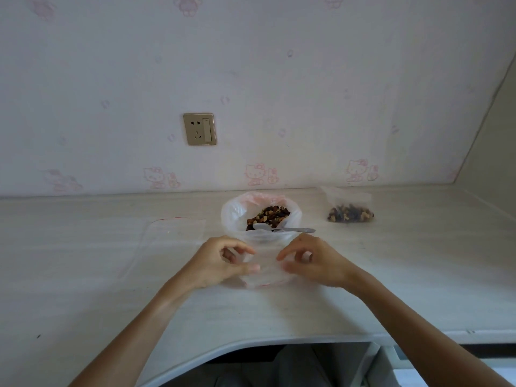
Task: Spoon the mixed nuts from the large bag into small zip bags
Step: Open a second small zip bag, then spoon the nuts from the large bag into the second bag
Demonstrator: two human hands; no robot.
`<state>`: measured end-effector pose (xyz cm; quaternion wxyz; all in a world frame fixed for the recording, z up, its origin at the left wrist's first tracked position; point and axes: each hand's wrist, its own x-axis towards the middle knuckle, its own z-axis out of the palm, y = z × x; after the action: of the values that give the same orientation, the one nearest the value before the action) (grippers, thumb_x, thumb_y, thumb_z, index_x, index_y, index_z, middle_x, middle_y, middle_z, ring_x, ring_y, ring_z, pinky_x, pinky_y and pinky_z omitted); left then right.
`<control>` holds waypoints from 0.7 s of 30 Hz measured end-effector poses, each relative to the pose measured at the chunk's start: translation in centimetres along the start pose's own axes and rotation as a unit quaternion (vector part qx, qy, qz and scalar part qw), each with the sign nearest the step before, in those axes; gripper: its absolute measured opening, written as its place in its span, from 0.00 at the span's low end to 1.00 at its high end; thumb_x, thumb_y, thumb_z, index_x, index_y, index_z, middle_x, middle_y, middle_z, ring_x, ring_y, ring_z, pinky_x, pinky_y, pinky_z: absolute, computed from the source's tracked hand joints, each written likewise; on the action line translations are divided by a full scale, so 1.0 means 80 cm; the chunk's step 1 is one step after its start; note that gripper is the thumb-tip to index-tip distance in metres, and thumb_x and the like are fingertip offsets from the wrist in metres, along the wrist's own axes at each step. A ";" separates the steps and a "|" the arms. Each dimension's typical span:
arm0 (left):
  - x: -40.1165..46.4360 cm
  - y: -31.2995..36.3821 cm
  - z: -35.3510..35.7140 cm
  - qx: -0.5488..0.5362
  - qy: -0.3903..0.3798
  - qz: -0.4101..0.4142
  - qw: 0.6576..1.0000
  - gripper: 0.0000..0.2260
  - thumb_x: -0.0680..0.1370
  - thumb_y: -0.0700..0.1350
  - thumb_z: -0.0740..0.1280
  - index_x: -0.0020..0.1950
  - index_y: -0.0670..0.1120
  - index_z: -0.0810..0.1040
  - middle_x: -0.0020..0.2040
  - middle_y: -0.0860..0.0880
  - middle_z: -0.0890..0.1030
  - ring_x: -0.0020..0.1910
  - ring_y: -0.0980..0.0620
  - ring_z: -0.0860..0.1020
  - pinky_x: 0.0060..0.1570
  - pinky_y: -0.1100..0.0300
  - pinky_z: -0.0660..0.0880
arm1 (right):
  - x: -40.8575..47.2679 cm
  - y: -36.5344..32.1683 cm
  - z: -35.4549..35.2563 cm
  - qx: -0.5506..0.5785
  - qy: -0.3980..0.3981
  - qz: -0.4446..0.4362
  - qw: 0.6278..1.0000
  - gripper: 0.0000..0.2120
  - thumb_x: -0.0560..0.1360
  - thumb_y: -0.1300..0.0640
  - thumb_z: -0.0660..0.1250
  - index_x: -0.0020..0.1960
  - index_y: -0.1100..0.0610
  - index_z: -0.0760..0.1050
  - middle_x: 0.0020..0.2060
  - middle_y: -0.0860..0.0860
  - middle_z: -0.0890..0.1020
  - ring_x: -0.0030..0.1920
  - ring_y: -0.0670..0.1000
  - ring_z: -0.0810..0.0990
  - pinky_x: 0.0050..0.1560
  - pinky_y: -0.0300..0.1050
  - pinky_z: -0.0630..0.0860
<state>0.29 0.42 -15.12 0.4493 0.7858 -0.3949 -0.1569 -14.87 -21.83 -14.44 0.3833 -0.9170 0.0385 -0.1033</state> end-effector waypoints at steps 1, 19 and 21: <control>-0.001 0.004 -0.003 -0.030 0.026 -0.003 0.999 0.15 0.65 0.58 0.82 0.48 0.58 0.88 0.50 0.52 0.86 0.41 0.59 0.79 0.47 0.68 0.76 | -0.001 -0.002 -0.004 0.073 0.030 0.009 0.997 0.04 0.76 0.55 0.76 0.48 0.47 0.88 0.46 0.43 0.83 0.44 0.41 0.79 0.45 0.31 0.73; 0.123 0.011 -0.013 0.089 0.174 -0.105 0.975 0.37 0.73 0.67 0.72 0.75 0.49 0.70 0.69 0.51 0.75 0.67 0.48 0.75 0.63 0.53 0.74 | 0.065 0.030 -0.012 0.108 0.150 0.259 0.948 0.12 0.77 0.51 0.73 0.55 0.58 0.79 0.44 0.52 0.83 0.35 0.49 0.81 0.29 0.39 0.75; 0.132 0.002 -0.002 0.119 0.167 -0.137 0.969 0.27 0.74 0.67 0.70 0.61 0.46 0.78 0.57 0.53 0.80 0.56 0.47 0.80 0.49 0.54 0.76 | 0.066 0.027 -0.012 0.237 0.170 0.258 0.921 0.09 0.76 0.59 0.76 0.53 0.60 0.80 0.35 0.52 0.81 0.27 0.48 0.76 0.23 0.38 0.68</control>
<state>7.05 -7.61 -13.75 0.3862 0.8954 -0.2188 -0.0354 -9.90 -24.78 -14.49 0.5902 -0.7267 0.3125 -0.1611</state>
